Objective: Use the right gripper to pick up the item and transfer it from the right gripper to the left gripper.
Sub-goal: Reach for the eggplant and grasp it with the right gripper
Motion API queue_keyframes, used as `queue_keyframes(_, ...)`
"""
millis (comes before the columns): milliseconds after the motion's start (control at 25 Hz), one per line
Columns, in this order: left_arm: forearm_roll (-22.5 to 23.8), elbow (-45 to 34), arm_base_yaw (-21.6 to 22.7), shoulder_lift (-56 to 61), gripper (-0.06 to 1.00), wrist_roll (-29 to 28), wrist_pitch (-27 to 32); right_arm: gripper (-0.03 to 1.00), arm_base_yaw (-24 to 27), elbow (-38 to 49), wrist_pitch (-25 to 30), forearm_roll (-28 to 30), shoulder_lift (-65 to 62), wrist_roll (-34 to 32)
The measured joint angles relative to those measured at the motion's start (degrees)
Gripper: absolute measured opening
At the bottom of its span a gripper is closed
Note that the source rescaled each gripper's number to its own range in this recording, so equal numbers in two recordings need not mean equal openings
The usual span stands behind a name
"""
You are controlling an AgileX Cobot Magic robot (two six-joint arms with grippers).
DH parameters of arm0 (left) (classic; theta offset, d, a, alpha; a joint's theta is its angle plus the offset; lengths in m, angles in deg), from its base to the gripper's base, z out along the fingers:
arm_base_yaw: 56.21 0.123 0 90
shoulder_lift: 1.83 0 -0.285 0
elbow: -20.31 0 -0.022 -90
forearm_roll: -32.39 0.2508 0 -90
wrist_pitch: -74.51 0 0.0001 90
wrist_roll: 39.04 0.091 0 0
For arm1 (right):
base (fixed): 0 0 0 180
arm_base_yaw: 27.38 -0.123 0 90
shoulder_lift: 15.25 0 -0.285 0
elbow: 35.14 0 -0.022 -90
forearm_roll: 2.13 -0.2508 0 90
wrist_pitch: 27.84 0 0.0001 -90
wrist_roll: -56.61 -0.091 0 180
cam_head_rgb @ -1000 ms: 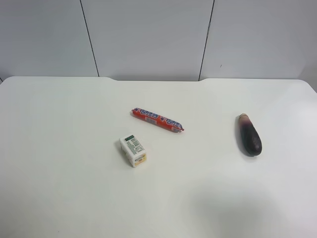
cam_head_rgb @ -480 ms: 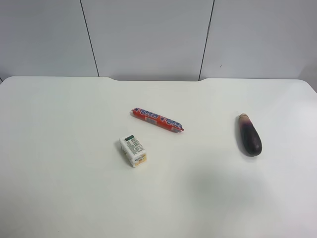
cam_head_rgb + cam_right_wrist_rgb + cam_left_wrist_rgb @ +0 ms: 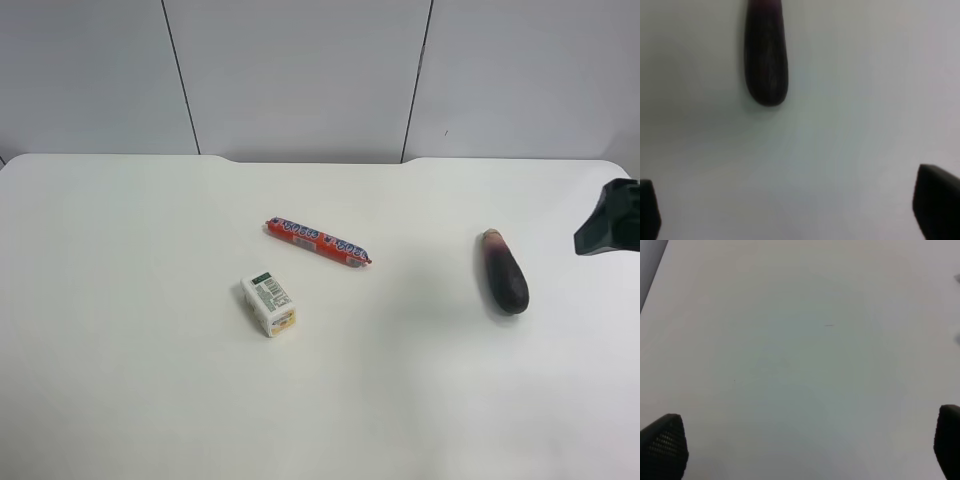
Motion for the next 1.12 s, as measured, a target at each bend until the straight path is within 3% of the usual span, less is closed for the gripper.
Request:
queue_keyframes(520, 0.0, 0.0, 0.0, 0.0, 1.00, 0.0, 0.0, 1.00, 0.0, -14.2, -2.1, -0.6, 28.7, 0.7)
queue_keyframes(1120, 0.0, 0.0, 0.0, 0.0, 1.00, 0.0, 0.0, 1.00, 0.0, -15.8, -4.9, -0.7, 45.8, 1.0)
